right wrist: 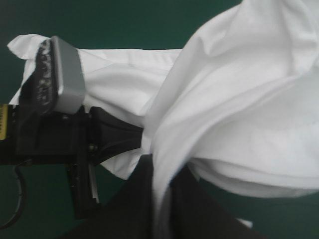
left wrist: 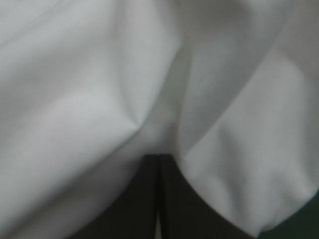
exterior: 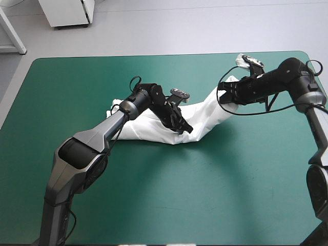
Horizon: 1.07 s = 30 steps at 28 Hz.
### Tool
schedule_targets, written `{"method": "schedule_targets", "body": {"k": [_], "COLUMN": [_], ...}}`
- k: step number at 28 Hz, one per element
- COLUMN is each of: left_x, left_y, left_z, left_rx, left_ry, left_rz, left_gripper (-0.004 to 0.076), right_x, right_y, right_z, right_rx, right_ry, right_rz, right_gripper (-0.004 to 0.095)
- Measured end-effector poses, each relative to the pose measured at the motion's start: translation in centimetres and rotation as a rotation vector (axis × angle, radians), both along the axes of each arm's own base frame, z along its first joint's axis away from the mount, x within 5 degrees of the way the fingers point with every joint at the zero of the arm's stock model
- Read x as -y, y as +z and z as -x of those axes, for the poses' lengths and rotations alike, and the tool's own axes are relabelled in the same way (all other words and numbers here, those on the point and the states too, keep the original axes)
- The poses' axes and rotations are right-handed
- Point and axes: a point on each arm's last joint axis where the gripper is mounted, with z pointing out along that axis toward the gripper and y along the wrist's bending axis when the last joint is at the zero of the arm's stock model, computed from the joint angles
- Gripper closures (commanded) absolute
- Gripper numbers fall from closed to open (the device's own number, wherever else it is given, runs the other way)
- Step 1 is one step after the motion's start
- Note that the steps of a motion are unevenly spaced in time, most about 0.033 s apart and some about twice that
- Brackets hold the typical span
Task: Fold the cloth
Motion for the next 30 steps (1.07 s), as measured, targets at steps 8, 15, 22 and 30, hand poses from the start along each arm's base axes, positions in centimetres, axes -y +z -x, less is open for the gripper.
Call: {"method": "schedule_targets", "body": {"k": [8, 15, 22, 30], "left_x": [0.0, 0.0, -0.4, -9.7], "left_y": [0.0, 0.0, 0.4, 11.9], "left_z": [0.0, 0.0, -0.1, 1.0], "left_rx": [0.001, 0.002, -0.007, 0.170], "left_ry": [0.000, -0.002, 0.062, 0.205], "left_rz": [0.000, 0.000, -0.034, -0.104], "left_gripper": [0.0733, 0.0733, 0.0733, 0.0733], "right_x": [-4.2, -5.5, -5.5, -5.5], "right_y": [2.7, 4.6, 4.6, 4.7], "right_z": [0.8, 1.3, 1.4, 1.4], "right_rx": [0.073, 0.118, 0.116, 0.120], "right_ry": [0.133, 0.181, 0.183, 0.183], "right_rz": [-0.022, -0.037, -0.035, -0.036], "right_gripper": [0.0927, 0.0926, 0.0927, 0.0927]}}
